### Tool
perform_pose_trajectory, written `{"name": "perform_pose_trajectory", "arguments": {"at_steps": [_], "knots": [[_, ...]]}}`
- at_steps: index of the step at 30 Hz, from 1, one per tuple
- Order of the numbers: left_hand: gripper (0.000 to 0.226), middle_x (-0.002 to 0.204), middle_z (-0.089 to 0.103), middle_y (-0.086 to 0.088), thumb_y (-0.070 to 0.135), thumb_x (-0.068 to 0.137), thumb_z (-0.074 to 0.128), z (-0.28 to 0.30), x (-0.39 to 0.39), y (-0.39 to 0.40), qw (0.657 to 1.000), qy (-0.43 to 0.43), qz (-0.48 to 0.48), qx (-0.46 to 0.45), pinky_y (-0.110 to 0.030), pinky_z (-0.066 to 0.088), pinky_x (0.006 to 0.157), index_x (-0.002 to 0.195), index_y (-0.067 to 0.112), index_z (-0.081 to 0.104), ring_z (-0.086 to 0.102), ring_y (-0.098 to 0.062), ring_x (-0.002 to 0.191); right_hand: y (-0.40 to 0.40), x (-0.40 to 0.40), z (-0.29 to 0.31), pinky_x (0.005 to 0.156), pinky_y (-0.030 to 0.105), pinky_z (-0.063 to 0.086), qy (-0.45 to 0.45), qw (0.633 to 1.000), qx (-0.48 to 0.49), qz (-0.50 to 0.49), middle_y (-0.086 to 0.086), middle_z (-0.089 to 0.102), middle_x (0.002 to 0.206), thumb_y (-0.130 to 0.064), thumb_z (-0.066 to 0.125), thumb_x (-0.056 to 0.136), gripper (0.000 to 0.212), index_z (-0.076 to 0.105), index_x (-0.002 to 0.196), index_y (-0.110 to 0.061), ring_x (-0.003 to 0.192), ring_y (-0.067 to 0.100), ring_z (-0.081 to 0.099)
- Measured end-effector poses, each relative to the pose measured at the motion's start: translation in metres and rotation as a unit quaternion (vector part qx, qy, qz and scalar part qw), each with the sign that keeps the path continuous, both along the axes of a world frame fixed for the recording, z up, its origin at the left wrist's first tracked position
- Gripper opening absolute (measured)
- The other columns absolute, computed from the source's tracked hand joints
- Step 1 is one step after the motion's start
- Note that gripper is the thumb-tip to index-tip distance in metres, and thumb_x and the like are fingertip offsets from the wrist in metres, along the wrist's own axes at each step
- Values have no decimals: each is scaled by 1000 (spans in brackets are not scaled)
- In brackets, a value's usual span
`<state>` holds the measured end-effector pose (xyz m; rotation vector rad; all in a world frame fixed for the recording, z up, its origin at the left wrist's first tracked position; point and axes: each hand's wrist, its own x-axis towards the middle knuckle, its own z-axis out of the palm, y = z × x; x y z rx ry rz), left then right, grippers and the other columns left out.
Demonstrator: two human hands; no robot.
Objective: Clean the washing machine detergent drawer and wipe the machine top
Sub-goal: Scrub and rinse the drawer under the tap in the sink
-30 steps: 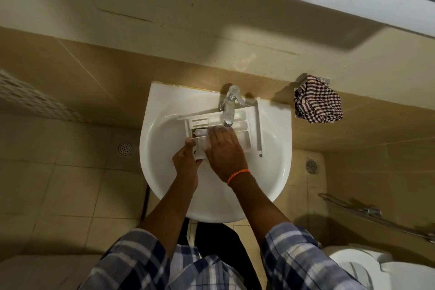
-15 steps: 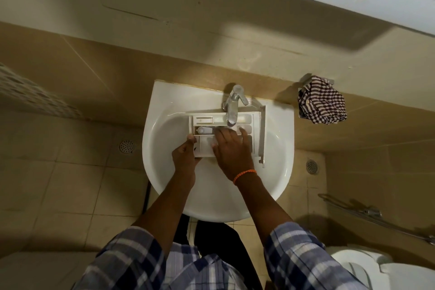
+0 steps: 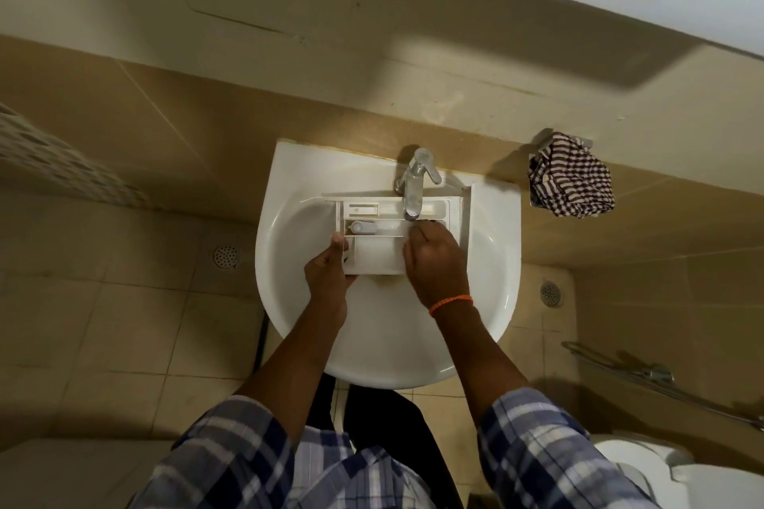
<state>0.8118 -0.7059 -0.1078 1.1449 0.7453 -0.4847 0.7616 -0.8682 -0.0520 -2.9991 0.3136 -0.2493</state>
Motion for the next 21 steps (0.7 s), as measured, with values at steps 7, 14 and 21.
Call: {"name": "perform_pose_trajectory", "arguments": {"at_steps": [7, 14, 21], "knots": [[47, 121, 74, -5, 36, 102, 73, 11, 5, -15, 1000, -14, -14, 21, -28, 65, 63, 138, 6, 68, 72, -24, 110, 32, 5, 0, 112, 55, 45, 17, 997, 1, -78, 21, 65, 124, -31, 52, 107, 38, 67, 134, -9, 119, 40, 59], [46, 115, 74, 5, 34, 102, 73, 10, -1, -4, 998, -45, -24, 23, -28, 66, 65, 136, 4, 69, 72, -12, 104, 0, -15, 2, 101, 49, 55, -34, 998, 45, -13, 20, 70, 118, -7, 60, 95, 30, 70, 122, 0, 112, 38, 64], [45, 122, 77, -8, 39, 102, 72, 9, -7, 9, 996, -61, -33, 62, -27, 66, 68, 128, 3, 73, 73, -20, 111, 29, -19, 4, 107, 47, 51, -41, 994, 8, -101, 24, 63, 129, -14, 51, 104, 35, 62, 133, 2, 122, 39, 59]]}}
